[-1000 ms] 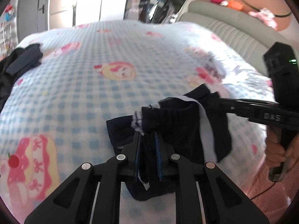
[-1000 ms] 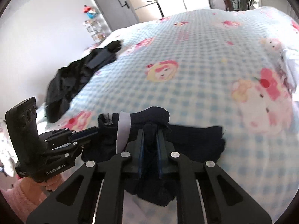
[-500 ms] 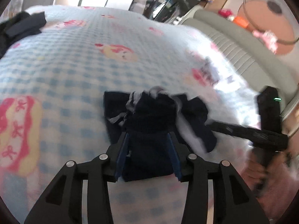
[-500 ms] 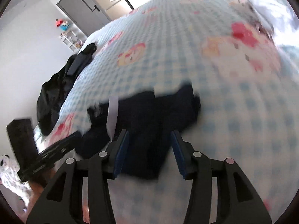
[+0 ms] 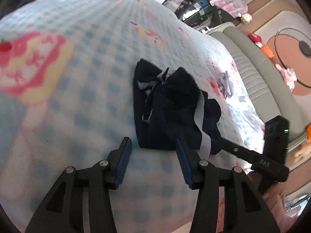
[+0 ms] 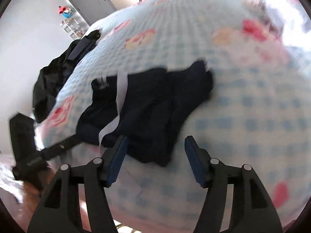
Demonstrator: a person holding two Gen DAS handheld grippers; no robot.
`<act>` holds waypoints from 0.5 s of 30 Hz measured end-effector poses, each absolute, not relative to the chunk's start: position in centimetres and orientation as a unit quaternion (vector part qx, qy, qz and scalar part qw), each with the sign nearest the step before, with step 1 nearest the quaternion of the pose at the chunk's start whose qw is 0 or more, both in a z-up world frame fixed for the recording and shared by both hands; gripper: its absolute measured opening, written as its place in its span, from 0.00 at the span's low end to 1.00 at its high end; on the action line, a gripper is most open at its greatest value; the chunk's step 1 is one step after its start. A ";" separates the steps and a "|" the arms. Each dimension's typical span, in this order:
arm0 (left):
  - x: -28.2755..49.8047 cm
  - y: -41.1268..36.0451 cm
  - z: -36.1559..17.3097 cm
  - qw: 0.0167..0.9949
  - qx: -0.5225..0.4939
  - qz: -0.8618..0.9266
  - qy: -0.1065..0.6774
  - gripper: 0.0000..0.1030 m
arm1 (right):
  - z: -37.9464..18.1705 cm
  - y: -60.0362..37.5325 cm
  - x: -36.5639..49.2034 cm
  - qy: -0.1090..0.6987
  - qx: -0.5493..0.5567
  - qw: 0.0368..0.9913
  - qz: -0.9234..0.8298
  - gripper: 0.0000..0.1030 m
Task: Fold clothes
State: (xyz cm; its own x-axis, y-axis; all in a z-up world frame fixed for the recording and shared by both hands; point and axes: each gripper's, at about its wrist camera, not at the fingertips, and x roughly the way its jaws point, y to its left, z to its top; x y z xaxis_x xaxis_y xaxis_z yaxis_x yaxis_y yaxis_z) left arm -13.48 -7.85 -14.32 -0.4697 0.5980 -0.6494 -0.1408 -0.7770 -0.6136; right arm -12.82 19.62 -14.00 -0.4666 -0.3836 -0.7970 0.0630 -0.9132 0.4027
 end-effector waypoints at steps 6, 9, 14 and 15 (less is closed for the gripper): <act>-14.8 -7.8 -15.1 0.236 -0.447 0.813 -0.290 0.23 | -16.1 19.6 -13.1 -0.202 0.506 0.133 -0.828 0.36; -14.4 -6.5 -15.1 0.220 -0.459 0.824 -0.249 0.11 | -15.4 18.8 -12.6 -0.174 0.501 0.137 -0.837 0.17; -11.7 -5.5 -12.3 0.218 -0.440 0.847 -0.207 0.09 | -13.5 18.2 -11.0 -0.129 0.486 0.141 -0.853 0.11; -11.1 -5.6 -11.9 0.219 -0.438 0.847 -0.207 0.09 | -13.1 18.2 -10.5 -0.122 0.484 0.141 -0.855 0.11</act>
